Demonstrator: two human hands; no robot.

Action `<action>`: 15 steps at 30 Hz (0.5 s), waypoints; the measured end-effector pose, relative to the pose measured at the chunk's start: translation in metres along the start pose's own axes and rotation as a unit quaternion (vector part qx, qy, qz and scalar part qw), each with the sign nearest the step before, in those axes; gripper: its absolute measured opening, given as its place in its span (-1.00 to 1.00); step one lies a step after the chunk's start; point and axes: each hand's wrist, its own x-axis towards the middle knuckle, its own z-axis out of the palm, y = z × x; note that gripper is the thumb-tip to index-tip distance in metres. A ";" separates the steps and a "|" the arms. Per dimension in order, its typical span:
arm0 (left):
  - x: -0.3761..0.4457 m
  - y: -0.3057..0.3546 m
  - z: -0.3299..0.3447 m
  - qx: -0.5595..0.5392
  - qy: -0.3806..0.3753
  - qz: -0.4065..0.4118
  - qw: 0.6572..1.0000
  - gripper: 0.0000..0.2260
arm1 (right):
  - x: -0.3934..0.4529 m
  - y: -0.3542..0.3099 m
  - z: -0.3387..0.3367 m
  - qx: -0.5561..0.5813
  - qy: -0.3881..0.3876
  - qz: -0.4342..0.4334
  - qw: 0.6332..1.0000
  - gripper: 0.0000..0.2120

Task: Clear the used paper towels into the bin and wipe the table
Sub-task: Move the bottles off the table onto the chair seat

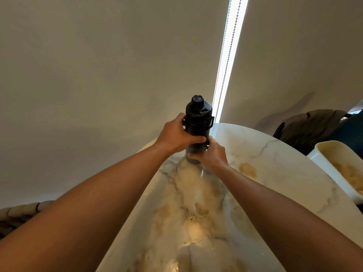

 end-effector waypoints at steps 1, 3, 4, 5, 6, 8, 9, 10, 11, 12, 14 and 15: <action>-0.001 0.000 0.001 0.002 0.004 0.002 1.000 -0.34 | 0.000 0.001 -0.001 0.000 -0.001 -0.001 1.000 -0.36; -0.004 -0.001 0.003 0.002 0.013 0.004 1.000 -0.35 | -0.001 0.002 -0.001 0.000 -0.003 -0.006 1.000 -0.37; -0.005 -0.001 0.003 0.001 0.016 0.005 1.000 -0.34 | -0.003 0.002 -0.001 0.000 -0.003 -0.009 1.000 -0.36; -0.006 -0.001 0.002 0.001 0.017 0.008 1.000 -0.34 | -0.004 0.001 -0.001 0.000 -0.004 -0.013 1.000 -0.35; -0.008 -0.001 0.000 0.001 0.017 0.009 1.000 -0.34 | -0.006 0.000 0.000 0.001 -0.006 -0.017 1.000 -0.34; -0.010 0.002 -0.004 0.005 0.015 0.015 1.000 -0.33 | -0.009 -0.003 0.000 0.004 -0.006 -0.024 1.000 -0.32; -0.013 0.003 -0.008 0.006 0.014 0.016 1.000 -0.32 | -0.011 -0.004 0.000 0.005 -0.007 -0.028 1.000 -0.32; -0.015 0.005 -0.011 0.006 0.014 0.018 1.000 -0.32 | -0.013 -0.007 -0.001 0.006 -0.008 -0.032 0.999 -0.31; -0.017 0.006 -0.015 0.005 0.015 0.020 1.000 -0.32 | -0.015 -0.010 -0.002 0.006 -0.009 -0.036 0.999 -0.30; -0.021 0.008 -0.020 0.003 0.017 0.020 1.000 -0.31 | -0.018 -0.014 -0.003 0.006 -0.012 -0.041 0.999 -0.30; -0.028 0.010 -0.030 0.002 0.022 0.019 1.000 -0.31 | -0.024 -0.023 -0.004 0.007 -0.022 -0.049 0.999 -0.30; -0.032 0.011 -0.036 0.001 0.023 0.019 1.000 -0.31 | -0.027 -0.028 -0.004 0.009 -0.027 -0.053 0.998 -0.29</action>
